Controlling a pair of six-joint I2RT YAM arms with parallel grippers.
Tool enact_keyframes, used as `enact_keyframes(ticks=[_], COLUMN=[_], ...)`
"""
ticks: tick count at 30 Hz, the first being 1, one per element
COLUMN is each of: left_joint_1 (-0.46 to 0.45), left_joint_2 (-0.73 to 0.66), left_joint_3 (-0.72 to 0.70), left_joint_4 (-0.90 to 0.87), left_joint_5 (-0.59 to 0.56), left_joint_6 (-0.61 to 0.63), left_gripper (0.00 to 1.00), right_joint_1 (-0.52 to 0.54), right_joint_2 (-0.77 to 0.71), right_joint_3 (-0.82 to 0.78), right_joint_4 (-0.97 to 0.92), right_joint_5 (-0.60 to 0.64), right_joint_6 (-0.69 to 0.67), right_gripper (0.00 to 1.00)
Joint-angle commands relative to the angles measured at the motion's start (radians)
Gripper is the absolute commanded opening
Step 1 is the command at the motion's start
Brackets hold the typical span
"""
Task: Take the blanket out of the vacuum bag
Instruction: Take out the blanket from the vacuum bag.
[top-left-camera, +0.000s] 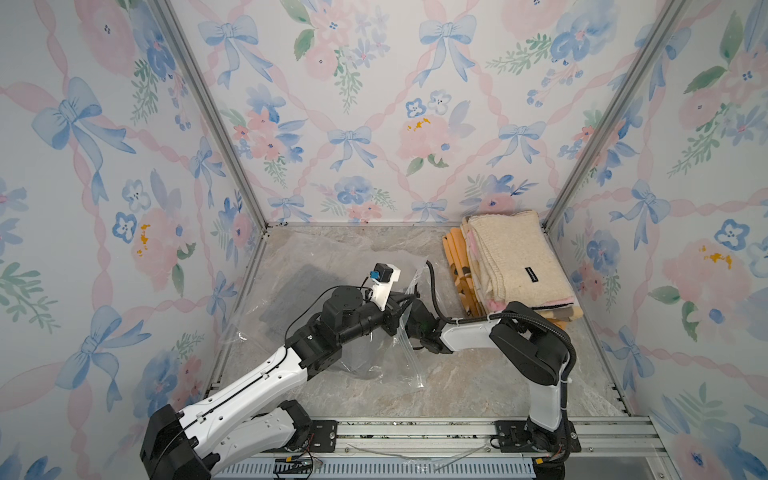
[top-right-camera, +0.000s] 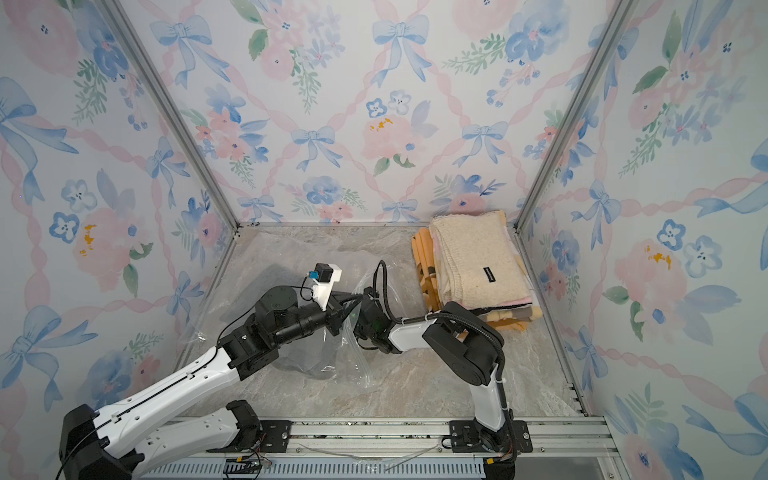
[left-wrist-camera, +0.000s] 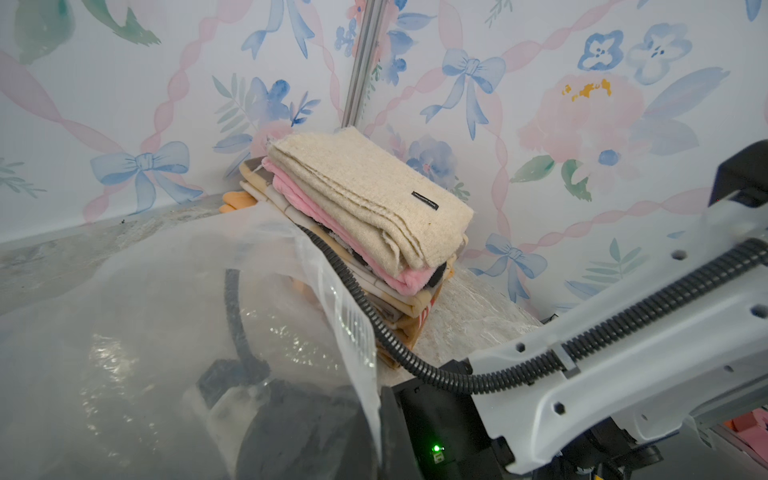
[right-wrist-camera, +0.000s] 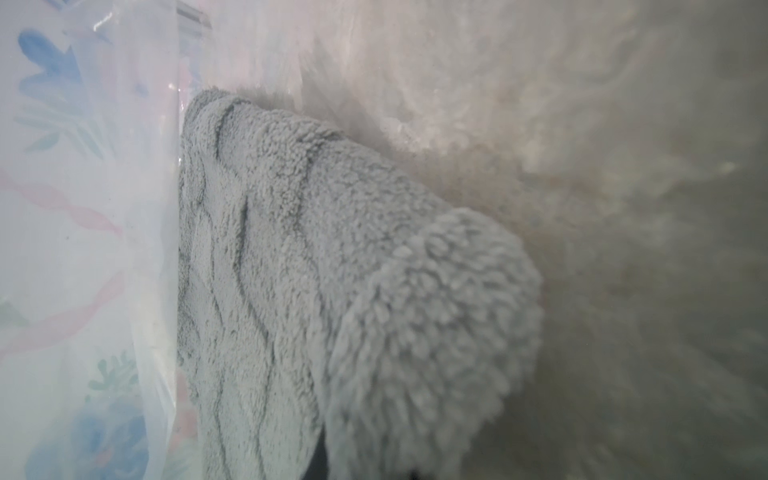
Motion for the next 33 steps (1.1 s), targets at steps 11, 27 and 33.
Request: enact_keyframes(ticks=[11, 27, 33], left_joint_1=[0.008, 0.088, 0.100], left_joint_2=[-0.054, -0.125, -0.149], left_joint_3=[-0.053, -0.088, -0.110], left_joint_4=[0.002, -0.052, -0.087], left_joint_5=[-0.196, -0.233, -0.242], left_joint_6=[-0.015, -0.023, -0.012], left_gripper=[0.00, 0.00, 0.00], right_joint_1=[0.008, -0.028, -0.060], right_joint_2=[-0.148, -0.316, -0.339], right_joint_3=[0.010, 0.041, 0.149], right_joint_4=[-0.058, -0.199, -0.337], right_joint_5=[0.018, 0.045, 0.025], right_joint_6=[-0.167, -0.278, -0.374], right_gripper=[0.00, 0.00, 0.00])
